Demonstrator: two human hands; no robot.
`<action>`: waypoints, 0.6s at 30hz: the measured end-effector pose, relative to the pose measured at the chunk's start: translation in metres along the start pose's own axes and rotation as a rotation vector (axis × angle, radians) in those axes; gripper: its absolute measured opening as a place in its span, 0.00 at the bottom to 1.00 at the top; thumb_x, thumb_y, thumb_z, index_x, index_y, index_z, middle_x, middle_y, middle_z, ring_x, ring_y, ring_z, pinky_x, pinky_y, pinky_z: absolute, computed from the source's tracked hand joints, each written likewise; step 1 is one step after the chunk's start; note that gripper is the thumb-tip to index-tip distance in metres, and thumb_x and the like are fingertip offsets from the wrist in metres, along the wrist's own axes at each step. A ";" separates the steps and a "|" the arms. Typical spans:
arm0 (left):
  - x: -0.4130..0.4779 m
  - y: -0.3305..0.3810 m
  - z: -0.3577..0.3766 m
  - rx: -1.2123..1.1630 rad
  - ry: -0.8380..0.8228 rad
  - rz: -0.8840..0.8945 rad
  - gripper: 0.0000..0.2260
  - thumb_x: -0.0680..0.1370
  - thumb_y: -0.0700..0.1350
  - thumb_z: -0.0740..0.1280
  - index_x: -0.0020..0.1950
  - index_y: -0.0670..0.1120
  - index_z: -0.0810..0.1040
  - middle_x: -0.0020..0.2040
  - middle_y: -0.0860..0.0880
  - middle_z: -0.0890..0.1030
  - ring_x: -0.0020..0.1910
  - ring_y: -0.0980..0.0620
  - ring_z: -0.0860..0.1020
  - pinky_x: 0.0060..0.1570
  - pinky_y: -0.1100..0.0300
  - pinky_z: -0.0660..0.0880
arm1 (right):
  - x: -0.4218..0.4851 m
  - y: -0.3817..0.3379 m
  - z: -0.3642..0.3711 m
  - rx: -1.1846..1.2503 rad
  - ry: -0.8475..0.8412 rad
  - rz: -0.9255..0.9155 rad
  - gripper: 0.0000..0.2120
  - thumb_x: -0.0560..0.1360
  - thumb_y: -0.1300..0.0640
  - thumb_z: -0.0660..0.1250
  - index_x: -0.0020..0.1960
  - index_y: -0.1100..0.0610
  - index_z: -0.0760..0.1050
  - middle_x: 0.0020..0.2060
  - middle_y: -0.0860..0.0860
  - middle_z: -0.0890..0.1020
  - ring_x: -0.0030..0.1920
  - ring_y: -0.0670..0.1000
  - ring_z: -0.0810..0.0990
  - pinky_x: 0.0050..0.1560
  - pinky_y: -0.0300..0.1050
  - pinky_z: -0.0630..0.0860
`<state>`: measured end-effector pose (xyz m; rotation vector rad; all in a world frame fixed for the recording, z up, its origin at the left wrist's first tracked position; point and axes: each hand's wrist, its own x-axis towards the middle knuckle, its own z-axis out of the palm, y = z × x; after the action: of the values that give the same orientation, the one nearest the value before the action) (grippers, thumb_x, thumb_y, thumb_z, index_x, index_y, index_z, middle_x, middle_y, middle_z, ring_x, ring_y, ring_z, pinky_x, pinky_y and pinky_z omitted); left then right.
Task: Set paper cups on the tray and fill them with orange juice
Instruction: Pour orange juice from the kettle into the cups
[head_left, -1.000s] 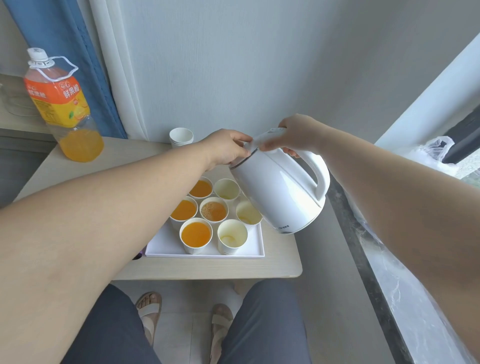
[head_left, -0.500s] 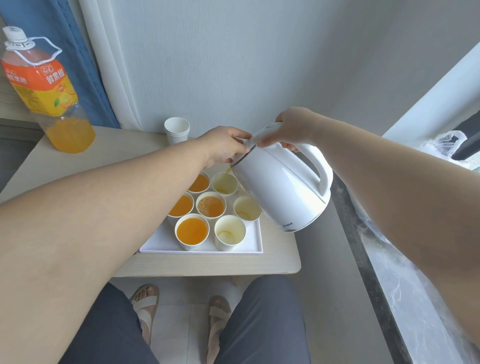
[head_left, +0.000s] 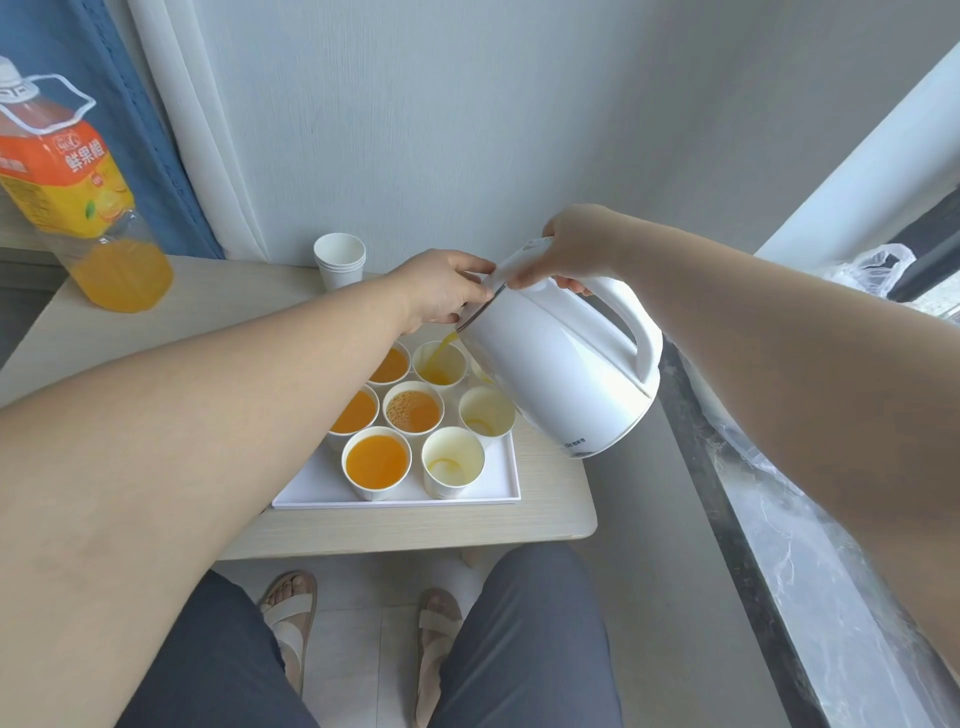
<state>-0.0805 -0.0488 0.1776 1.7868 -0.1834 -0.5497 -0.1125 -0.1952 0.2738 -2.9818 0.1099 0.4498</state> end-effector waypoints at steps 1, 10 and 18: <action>0.001 0.000 0.000 0.001 -0.001 -0.002 0.17 0.77 0.39 0.68 0.65 0.50 0.76 0.61 0.48 0.78 0.58 0.51 0.76 0.56 0.57 0.73 | 0.000 0.001 0.000 -0.011 0.002 0.001 0.19 0.71 0.44 0.70 0.34 0.57 0.70 0.26 0.51 0.75 0.30 0.50 0.72 0.32 0.40 0.64; 0.001 0.001 0.001 -0.016 -0.006 0.004 0.18 0.77 0.39 0.68 0.66 0.50 0.76 0.62 0.47 0.78 0.61 0.50 0.76 0.57 0.57 0.73 | -0.001 0.000 -0.004 -0.045 0.001 0.004 0.18 0.71 0.43 0.70 0.36 0.58 0.72 0.27 0.51 0.75 0.29 0.49 0.71 0.32 0.40 0.64; 0.003 0.001 0.002 -0.038 0.001 -0.001 0.18 0.76 0.39 0.69 0.65 0.50 0.76 0.63 0.47 0.78 0.62 0.49 0.76 0.60 0.55 0.74 | -0.003 -0.001 -0.007 -0.062 -0.009 0.001 0.19 0.71 0.43 0.70 0.43 0.60 0.76 0.28 0.51 0.76 0.29 0.49 0.73 0.31 0.40 0.65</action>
<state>-0.0787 -0.0522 0.1772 1.7508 -0.1708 -0.5491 -0.1136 -0.1947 0.2815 -3.0404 0.0977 0.4752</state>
